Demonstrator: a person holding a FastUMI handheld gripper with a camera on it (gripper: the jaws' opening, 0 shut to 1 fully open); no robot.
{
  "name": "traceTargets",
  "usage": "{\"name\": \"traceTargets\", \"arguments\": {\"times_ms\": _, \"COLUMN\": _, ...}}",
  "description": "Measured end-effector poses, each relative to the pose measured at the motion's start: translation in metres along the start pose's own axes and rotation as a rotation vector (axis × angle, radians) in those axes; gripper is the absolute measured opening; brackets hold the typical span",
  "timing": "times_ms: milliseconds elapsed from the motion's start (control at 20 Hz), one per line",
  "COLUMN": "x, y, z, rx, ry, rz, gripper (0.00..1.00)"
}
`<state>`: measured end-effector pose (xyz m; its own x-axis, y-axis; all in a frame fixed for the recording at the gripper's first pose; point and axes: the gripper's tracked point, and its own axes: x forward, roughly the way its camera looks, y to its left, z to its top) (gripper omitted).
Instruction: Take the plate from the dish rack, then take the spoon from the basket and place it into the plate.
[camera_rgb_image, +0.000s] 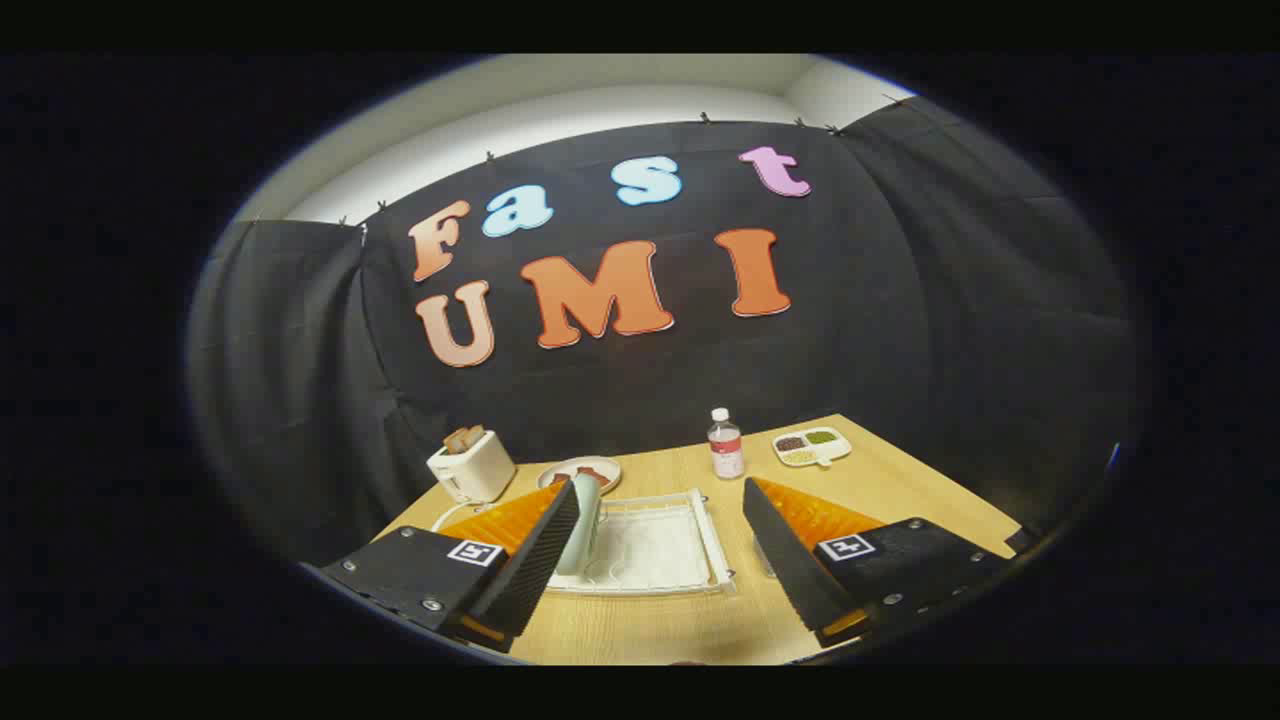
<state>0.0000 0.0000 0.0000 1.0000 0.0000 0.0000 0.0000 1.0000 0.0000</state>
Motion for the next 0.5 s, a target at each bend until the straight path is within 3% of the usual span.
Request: {"name": "traceTargets", "arguments": {"times_ms": 500, "x": -0.008, "y": -0.0035, "z": 0.0031, "rx": -0.013, "ry": -0.01, "rz": -0.024, "gripper": 0.99}}
